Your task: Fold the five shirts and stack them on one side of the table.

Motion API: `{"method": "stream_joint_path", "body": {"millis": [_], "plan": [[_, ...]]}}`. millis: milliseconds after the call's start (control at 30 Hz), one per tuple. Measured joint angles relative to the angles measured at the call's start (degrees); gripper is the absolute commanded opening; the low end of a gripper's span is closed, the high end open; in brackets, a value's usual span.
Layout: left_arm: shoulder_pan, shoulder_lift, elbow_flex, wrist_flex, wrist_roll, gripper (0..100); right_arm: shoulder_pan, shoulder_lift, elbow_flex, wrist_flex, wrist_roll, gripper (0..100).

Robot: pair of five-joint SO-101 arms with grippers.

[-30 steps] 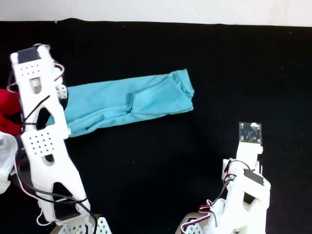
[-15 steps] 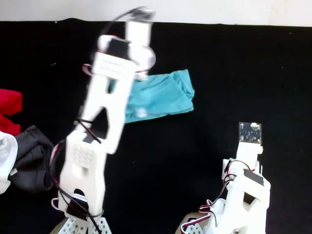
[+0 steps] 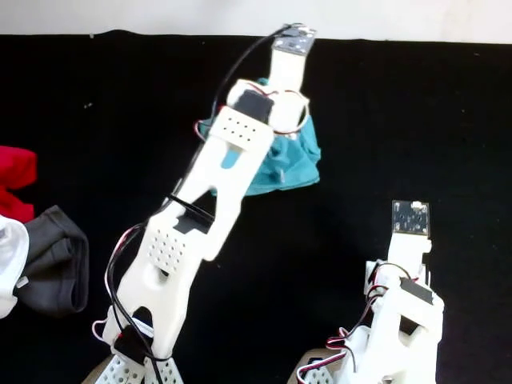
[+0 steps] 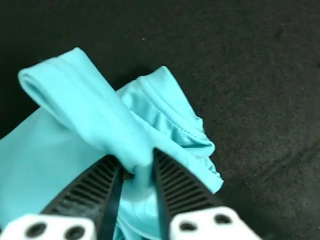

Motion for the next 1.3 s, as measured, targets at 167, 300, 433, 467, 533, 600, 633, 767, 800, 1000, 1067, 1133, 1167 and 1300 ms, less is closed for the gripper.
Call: {"method": "stream_joint_path", "body": {"millis": [167, 300, 433, 467, 533, 600, 633, 767, 800, 1000, 1067, 1133, 1167, 1300], "plan": [[0.18, 0.00, -1.32, 0.09, 1.85, 19, 0.00, 0.00, 0.00, 0.00, 0.00, 0.6], [-2.02, 0.00, -9.05, 6.33, 2.20, 12, 0.00, 0.00, 0.00, 0.00, 0.00, 0.6], [-4.75, -0.09, -12.13, 13.01, 2.20, 2, 0.00, 0.00, 0.00, 0.00, 0.00, 0.6], [-4.92, -0.09, -11.52, 13.63, 2.20, 3, 0.00, 0.00, 0.00, 0.00, 0.00, 0.6], [-4.92, -0.09, -8.70, 14.15, 2.37, 3, 0.00, 0.00, 0.00, 0.00, 0.00, 0.6], [-3.69, -0.09, -5.36, 14.15, 2.55, 3, 0.00, 0.00, 0.00, 0.00, 0.00, 0.6], [-2.64, -0.09, -3.52, 14.07, 2.64, 3, 0.00, 0.00, 0.00, 0.00, 0.00, 0.6], [3.78, -0.09, 3.87, 10.02, 2.64, 3, 0.00, 0.00, 0.00, 0.00, 0.00, 0.6], [5.45, -0.09, 6.15, 8.35, 2.64, 3, 0.00, 0.00, 0.00, 0.00, 0.00, 0.6], [10.81, 0.00, 13.80, 0.26, 2.46, 3, 0.00, 0.00, 0.09, -0.18, 0.00, 0.6], [10.99, -0.09, 13.98, -0.35, 2.64, 3, 0.00, 0.00, 0.09, -0.18, 0.00, 0.6], [10.90, 0.00, 13.36, -0.26, 2.64, 3, 0.00, 0.00, 0.09, -0.18, 0.00, 0.6], [10.90, 0.00, 12.22, 0.44, 2.64, 3, 0.00, 0.00, 0.09, -0.18, 0.00, 0.6], [10.81, 0.00, 1.85, 7.82, 2.64, 3, 0.00, 0.00, 0.09, -0.18, 0.00, 0.6]]}}
